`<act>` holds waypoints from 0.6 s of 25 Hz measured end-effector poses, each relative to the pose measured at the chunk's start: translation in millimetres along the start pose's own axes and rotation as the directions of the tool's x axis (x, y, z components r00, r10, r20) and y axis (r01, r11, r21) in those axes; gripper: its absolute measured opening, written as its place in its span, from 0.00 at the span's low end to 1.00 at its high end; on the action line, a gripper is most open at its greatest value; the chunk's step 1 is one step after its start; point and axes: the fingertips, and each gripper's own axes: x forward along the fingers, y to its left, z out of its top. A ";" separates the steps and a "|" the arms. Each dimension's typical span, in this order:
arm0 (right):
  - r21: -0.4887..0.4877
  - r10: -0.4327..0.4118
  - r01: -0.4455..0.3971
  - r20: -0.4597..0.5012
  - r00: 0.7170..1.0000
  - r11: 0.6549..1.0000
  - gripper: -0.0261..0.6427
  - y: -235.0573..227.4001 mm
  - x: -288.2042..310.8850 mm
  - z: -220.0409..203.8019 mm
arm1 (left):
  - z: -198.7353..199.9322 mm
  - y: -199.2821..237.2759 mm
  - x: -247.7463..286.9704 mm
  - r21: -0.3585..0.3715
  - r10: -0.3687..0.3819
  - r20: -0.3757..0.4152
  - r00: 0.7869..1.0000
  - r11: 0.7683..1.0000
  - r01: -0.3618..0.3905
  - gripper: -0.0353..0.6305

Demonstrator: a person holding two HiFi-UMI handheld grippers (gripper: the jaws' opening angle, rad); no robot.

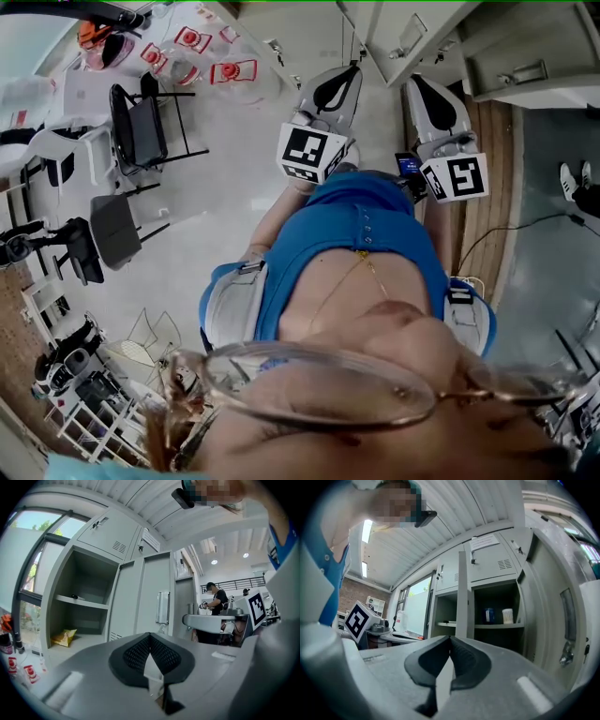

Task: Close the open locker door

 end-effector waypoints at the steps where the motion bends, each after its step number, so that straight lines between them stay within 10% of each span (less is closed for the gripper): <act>1: -0.003 0.002 -0.002 0.008 1.000 1.000 0.04 -5.5 -1.9 1.0 | 0.1 -0.6 1.9 -0.002 -0.005 -0.003 1.000 1.000 0.005 0.05; 15: 0.000 0.160 -0.160 0.031 0.987 0.987 0.13 -41.5 7.8 14.1 | 5.5 6.3 -1.1 -0.018 -0.045 -0.016 0.999 0.999 0.044 0.05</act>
